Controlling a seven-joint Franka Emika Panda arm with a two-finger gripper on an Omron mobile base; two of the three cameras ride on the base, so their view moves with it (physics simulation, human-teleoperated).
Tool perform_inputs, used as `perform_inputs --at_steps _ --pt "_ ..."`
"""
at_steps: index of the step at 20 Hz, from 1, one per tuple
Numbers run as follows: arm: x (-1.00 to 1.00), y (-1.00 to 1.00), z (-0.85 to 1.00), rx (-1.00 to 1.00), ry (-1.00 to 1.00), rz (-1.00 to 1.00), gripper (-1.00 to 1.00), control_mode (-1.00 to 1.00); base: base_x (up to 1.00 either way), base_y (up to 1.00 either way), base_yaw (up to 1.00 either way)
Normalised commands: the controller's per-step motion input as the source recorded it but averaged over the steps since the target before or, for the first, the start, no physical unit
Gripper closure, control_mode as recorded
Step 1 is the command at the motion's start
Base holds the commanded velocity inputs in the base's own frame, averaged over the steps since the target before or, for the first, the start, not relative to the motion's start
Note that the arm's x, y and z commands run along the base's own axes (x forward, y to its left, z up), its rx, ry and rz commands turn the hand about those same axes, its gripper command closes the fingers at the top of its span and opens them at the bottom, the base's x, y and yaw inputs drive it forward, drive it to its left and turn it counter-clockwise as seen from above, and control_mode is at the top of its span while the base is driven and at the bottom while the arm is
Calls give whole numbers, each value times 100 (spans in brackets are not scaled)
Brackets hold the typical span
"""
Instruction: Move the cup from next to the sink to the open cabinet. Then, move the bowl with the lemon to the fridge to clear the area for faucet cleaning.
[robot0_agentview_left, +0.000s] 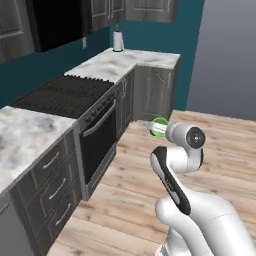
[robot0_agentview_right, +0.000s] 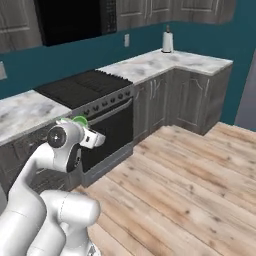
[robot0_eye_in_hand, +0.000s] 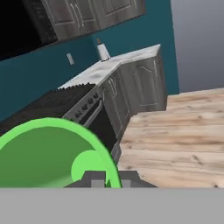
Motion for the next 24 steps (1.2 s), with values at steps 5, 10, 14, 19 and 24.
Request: perform_inputs --at_steps 5,10,14,19,24 --pt "0 0 0 0 0 0 100 100 0 -53 -86" --pt "0 0 0 0 0 0 100 100 10 -44 -84" --pt "0 0 0 0 0 0 100 100 77 -3 -68" --pt "0 0 0 0 0 0 100 100 94 0 -63" --pt "0 0 0 0 0 0 100 100 100 7 -55"
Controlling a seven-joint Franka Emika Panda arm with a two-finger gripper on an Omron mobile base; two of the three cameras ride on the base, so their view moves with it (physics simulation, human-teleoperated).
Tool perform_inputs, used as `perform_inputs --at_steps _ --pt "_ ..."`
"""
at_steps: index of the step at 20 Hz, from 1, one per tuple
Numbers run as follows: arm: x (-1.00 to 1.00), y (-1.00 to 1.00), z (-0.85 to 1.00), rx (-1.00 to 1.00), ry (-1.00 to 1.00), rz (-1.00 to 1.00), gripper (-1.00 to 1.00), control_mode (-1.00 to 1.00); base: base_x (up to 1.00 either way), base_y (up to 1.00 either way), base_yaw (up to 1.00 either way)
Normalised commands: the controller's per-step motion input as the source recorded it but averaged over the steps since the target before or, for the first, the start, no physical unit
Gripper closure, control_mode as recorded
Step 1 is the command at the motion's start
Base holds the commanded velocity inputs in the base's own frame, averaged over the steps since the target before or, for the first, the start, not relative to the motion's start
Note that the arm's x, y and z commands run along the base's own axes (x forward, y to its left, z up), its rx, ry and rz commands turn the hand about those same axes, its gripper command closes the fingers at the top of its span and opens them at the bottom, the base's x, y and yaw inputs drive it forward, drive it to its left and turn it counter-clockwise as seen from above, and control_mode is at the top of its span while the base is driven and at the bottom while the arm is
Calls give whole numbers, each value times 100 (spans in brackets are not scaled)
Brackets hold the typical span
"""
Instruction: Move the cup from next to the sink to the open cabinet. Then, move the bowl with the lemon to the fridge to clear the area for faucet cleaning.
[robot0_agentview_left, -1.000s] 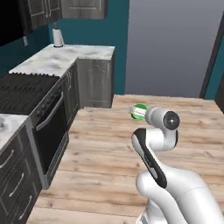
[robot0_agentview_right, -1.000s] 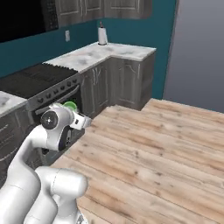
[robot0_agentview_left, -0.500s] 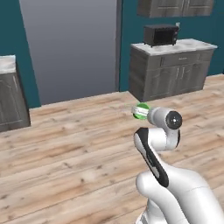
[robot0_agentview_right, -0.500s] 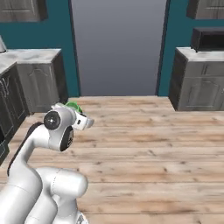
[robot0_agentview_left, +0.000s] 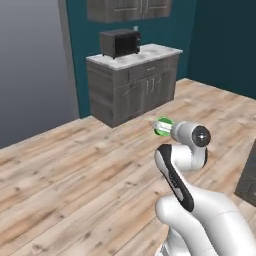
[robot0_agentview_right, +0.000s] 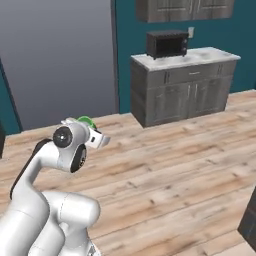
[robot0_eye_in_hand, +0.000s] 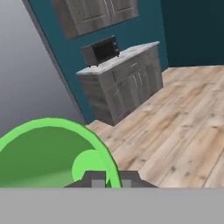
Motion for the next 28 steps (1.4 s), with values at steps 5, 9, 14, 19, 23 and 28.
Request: perform_inputs --at_steps 5,9,14,19,23,28 --pt "0 0 0 0 0 0 100 100 83 -2 -65" --pt "0 0 0 0 0 0 100 100 20 -28 -88" --pt "0 0 0 0 0 0 100 100 2 -36 -94" --pt "0 0 0 0 0 0 100 100 0 -23 -98" --pt "0 0 0 0 0 0 100 100 0 -39 -93" --pt "0 0 0 0 0 0 100 100 1 -62 -86"
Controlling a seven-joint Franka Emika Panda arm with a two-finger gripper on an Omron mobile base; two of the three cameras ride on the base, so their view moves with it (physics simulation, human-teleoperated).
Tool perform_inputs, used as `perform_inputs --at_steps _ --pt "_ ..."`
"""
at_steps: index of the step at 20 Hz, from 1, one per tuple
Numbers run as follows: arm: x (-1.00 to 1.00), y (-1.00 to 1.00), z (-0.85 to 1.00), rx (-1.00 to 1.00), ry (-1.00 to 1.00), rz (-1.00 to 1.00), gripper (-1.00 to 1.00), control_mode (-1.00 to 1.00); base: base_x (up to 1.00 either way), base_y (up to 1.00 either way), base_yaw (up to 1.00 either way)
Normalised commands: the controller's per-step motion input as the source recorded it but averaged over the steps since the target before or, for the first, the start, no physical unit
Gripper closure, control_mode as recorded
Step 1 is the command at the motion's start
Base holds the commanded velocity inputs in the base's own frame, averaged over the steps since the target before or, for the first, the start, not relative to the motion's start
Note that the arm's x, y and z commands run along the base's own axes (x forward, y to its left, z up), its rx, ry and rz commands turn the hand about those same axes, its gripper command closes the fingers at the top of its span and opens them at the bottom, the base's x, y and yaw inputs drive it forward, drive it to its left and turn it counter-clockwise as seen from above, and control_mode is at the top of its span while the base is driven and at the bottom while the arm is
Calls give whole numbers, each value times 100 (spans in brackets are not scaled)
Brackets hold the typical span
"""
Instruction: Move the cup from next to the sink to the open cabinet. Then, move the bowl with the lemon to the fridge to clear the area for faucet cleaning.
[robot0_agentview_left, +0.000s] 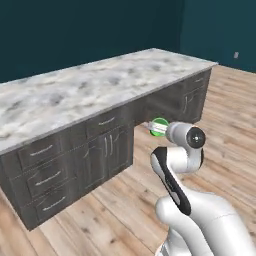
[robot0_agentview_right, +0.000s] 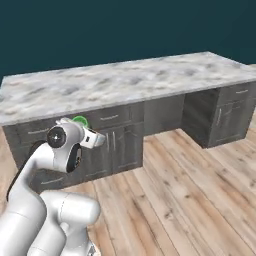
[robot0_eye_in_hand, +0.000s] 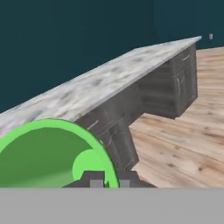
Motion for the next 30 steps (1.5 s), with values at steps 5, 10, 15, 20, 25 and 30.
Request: perform_inputs --at_steps 5,10,15,20,25,30 --pt "0 0 0 0 0 0 100 100 5 -65 -85" --pt "0 0 0 0 0 0 100 100 16 -54 -85" --pt "0 0 0 0 0 0 100 100 62 -12 -75" --pt "0 0 0 0 0 0 100 100 98 23 -41" --pt "0 0 0 0 0 0 100 100 100 43 -22" --pt "0 0 0 0 0 0 100 100 100 54 -24"
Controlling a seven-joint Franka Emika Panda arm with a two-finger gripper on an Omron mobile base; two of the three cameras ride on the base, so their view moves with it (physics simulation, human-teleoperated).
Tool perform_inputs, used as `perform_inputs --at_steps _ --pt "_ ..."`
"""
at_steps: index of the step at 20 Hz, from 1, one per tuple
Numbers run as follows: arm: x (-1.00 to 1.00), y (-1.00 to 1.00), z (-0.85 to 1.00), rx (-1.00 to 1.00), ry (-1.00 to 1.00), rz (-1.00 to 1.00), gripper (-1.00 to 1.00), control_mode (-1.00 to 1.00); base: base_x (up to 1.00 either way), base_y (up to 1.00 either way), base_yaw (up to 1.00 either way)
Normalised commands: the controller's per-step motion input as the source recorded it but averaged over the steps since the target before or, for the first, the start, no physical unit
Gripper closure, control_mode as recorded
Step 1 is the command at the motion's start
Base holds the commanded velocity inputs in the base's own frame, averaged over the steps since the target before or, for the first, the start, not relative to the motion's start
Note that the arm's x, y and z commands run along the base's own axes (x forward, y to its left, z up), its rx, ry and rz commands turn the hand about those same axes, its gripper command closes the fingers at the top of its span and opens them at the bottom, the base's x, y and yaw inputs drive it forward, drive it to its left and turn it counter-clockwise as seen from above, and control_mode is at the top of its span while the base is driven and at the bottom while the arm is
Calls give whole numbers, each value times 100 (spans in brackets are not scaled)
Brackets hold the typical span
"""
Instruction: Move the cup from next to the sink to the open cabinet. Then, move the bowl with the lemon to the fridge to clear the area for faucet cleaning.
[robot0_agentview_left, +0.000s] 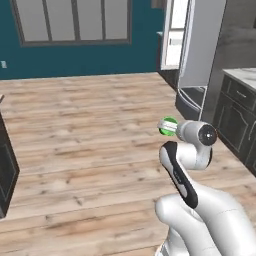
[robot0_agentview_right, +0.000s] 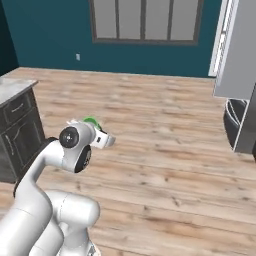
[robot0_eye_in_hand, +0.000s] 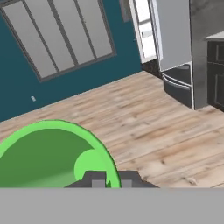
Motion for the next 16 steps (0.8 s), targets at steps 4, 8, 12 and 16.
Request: perform_inputs --at_steps 4,8,12,16 --pt "0 0 0 0 0 0 100 100 100 59 -25" --pt "0 0 0 0 0 0 100 100 100 61 -25" --pt "0 0 0 0 0 0 100 100 100 63 -26" --pt "0 0 0 0 0 0 100 100 100 70 -26"
